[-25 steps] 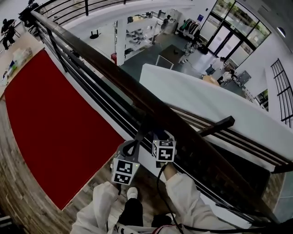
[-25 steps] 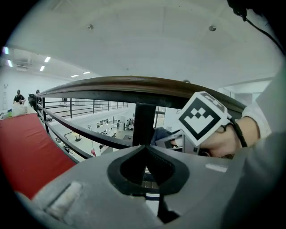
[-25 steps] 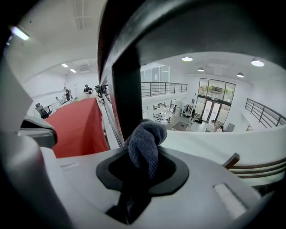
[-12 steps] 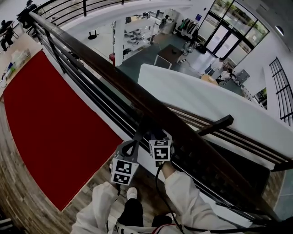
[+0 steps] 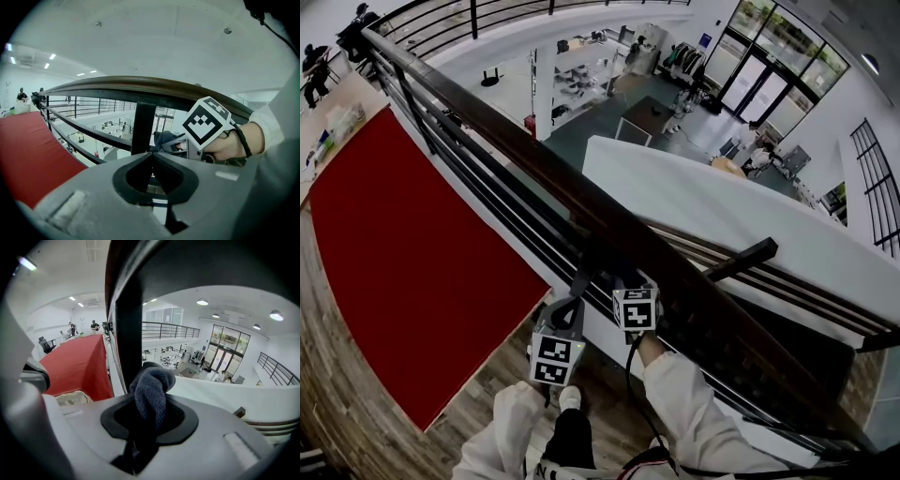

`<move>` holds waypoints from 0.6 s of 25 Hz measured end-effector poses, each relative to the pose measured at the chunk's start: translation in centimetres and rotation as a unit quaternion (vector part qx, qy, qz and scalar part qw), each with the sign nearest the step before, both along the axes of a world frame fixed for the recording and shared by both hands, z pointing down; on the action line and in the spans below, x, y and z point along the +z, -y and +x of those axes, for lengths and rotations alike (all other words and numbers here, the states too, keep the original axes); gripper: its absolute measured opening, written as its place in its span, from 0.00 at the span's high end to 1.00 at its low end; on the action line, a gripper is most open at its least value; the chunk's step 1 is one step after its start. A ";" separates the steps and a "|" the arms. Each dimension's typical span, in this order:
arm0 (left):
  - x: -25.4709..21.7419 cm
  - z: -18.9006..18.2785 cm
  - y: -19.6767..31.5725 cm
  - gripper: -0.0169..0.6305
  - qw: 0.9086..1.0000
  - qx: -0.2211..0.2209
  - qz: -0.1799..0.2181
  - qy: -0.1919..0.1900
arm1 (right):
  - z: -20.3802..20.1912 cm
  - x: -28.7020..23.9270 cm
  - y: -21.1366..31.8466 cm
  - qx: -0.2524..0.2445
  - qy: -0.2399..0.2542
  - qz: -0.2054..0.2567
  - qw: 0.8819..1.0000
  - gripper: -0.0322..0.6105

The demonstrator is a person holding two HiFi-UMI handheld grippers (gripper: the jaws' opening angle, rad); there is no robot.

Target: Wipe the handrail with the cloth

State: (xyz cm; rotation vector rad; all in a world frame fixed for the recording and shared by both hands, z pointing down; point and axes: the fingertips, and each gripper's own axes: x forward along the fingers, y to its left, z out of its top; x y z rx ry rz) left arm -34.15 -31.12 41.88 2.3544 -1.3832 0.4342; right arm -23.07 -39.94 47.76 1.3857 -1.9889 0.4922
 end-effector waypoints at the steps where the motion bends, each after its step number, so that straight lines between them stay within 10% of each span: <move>1: 0.0 0.3 0.1 0.97 1.000 0.000 0.000 -0.001 | 0.0 -0.2 0.1 -0.005 -0.001 0.000 1.000 0.81; 15: 0.6 5.9 -1.6 0.97 1.000 0.027 -0.015 0.004 | 5.2 -0.7 -2.8 -0.006 -0.064 0.030 0.997 0.81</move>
